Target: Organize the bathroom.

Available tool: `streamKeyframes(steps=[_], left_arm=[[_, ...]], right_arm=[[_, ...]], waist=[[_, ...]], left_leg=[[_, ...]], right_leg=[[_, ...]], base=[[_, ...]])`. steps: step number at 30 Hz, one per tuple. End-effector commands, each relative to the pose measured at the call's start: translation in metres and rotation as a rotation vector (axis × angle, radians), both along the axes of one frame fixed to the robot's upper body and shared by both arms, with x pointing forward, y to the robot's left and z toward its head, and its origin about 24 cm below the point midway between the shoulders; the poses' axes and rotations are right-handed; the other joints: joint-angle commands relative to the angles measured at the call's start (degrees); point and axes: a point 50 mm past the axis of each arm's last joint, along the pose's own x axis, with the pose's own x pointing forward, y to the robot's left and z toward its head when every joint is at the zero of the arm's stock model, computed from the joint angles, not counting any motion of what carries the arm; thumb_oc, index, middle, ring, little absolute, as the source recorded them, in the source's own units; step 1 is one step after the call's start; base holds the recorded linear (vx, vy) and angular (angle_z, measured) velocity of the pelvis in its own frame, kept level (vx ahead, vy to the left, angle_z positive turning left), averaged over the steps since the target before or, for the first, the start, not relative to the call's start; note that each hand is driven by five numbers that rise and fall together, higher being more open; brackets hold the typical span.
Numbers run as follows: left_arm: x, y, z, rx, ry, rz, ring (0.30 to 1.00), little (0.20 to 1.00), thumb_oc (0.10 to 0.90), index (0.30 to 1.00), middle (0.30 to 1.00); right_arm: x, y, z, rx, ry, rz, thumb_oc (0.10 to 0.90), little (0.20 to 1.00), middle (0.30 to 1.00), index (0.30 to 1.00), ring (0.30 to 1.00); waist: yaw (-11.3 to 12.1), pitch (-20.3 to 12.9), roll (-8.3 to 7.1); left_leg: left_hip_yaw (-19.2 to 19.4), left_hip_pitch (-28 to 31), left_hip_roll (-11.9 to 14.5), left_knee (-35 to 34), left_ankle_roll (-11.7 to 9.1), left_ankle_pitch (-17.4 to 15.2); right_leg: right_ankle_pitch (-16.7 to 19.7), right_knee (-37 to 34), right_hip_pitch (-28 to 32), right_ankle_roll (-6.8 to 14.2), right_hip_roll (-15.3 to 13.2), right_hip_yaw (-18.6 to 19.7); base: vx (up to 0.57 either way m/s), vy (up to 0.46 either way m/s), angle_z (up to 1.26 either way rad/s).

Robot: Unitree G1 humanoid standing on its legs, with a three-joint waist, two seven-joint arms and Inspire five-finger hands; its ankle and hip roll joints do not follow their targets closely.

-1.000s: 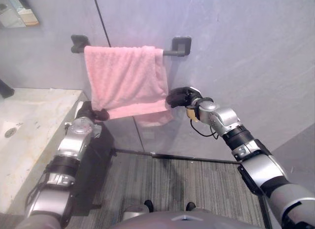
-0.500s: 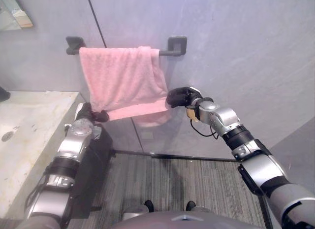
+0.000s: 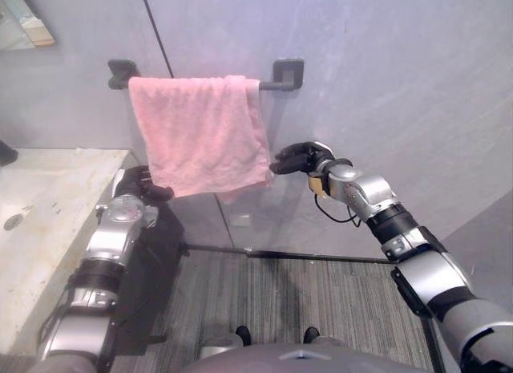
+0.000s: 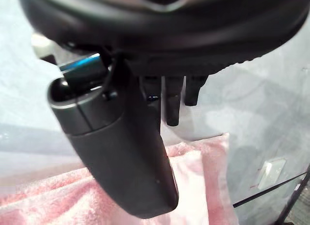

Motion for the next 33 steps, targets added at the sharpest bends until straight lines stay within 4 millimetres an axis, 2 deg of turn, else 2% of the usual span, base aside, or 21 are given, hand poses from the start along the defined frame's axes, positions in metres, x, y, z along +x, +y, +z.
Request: streamKeyframes(steps=[1, 9, 14, 20, 23, 25, 29, 30, 31, 33], left_arm=[[0.005, 0.017, 0.036, 0.101, -0.138, -0.002, 0.9, 0.9, 0.8, 0.9, 0.9], [0.005, 0.012, 0.031, 0.105, -0.094, -0.048, 0.9, 0.9, 0.8, 0.9, 0.9], [-0.002, 0.008, 0.015, 0.084, -0.027, -0.061, 0.9, 0.9, 0.8, 0.9, 0.9], [-0.016, -0.007, -0.02, -0.019, 0.029, -0.082, 0.9, 0.9, 0.8, 0.9, 0.9], [-0.034, -0.021, -0.047, -0.158, 0.083, -0.138, 0.9, 0.9, 0.8, 0.9, 0.9], [-0.04, -0.024, -0.052, -0.221, 0.078, -0.124, 0.9, 0.9, 0.8, 0.9, 0.9], [-0.059, -0.029, -0.075, -0.303, 0.137, -0.118, 0.9, 0.9, 0.8, 0.9, 0.9], [-0.064, -0.03, -0.081, -0.315, 0.149, -0.093, 0.9, 0.9, 0.8, 0.9, 0.9], [-0.073, -0.031, -0.094, -0.317, 0.197, -0.089, 0.9, 0.9, 0.8, 0.9, 0.9], [-0.087, -0.034, -0.109, -0.345, 0.273, -0.096, 0.9, 0.9, 0.8, 0.9, 0.9]], right_arm=[[0.032, -0.043, 0.091, -0.083, -0.319, -0.209, 0.8, 0.9, 0.9, 0.9, 0.9], [0.031, -0.041, 0.086, -0.106, -0.287, -0.189, 0.8, 0.9, 0.9, 0.9, 0.9], [0.028, -0.036, 0.071, -0.136, -0.236, -0.159, 0.8, 0.9, 0.9, 0.9, 0.9], [0.019, -0.031, 0.052, -0.21, -0.194, -0.101, 0.8, 0.9, 0.9, 0.9, 0.9], [0.009, -0.03, 0.044, -0.259, -0.153, -0.064, 0.8, 0.9, 0.9, 0.9, 0.9], [0.006, -0.032, 0.039, -0.275, -0.13, -0.05, 0.8, 0.9, 0.9, 0.9, 0.9], [-0.011, -0.046, -0.001, -0.34, -0.014, 0.014, 0.8, 0.9, 0.9, 0.9, 0.9], [-0.018, -0.05, -0.016, -0.339, 0.018, 0.02, 0.8, 0.9, 0.9, 0.9, 0.9], [-0.029, -0.053, -0.04, -0.349, 0.069, 0.033, 0.8, 0.9, 0.9, 0.9, 0.9], [-0.044, -0.059, -0.066, -0.354, 0.145, 0.039, 0.8, 0.9, 0.9, 0.9, 0.9]], waist=[[1.3, -5.4, -1.51], [1.1, -5.1, -1.22], [1.1, -5.2, -1.32], [1.4, -5.1, -1.41], [2.0, -4.5, -1.44], [2.2, -4.4, -1.37], [2.6, -4.2, -1.62], [2.7, -4.3, -1.68], [2.7, -4.4, -1.77], [2.9, -4.4, -1.77]], left_leg=[[2.3, 0.8, -2.4, 2.6, -0.1, -5.6], [2.4, 0.7, -2.4, 2.6, -0.1, -5.6], [2.5, 0.6, -2.4, 2.5, 0.0, -5.8], [2.3, 0.0, -2.5, 2.6, 0.2, -5.8], [2.1, -0.6, -2.5, 3.3, 0.2, -5.7], [1.9, -0.4, -2.5, 3.1, 0.2, -6.1], [2.1, -0.7, -2.5, 2.6, 0.0, -5.9], [2.2, -0.8, -2.5, 2.5, 0.0, -5.8], [2.4, -1.1, -2.5, 2.4, 0.0, -5.7], [2.4, -1.6, -2.5, 2.4, 0.1, -5.6]], right_leg=[[-5.3, 2.1, -0.8, 1.2, 1.2, 2.6], [-5.2, 2.2, -1.1, 1.4, 1.2, 2.8], [-5.3, 1.8, -1.1, 1.4, 1.2, 2.9], [-5.6, 2.0, -1.6, 1.2, 1.3, 2.9], [-5.7, 2.0, -1.5, 0.8, 1.2, 2.5], [-6.1, 1.8, -1.1, 0.9, 1.1, 2.2], [-5.8, 0.8, -1.1, 0.7, 1.2, 1.3], [-5.8, 0.6, -1.2, 0.7, 1.3, 1.1], [-5.8, 0.6, -1.5, 0.7, 1.3, 0.9], [-5.8, 0.7, -1.8, 0.7, 1.3, 0.7]], base=[[0.0, 0.0, 0.0], [0.0, 0.0, 0.0], [-0.02, 0.002, 0.0], [-0.06, 0.015, -0.01], [-0.08, 0.015, 0.01], [-0.06, 0.021, 0.03], [-0.08, 0.014, 0.03], [-0.09, 0.005, 0.09], [-0.1, 0.004, 0.08], [-0.1, 0.003, 0.03]])
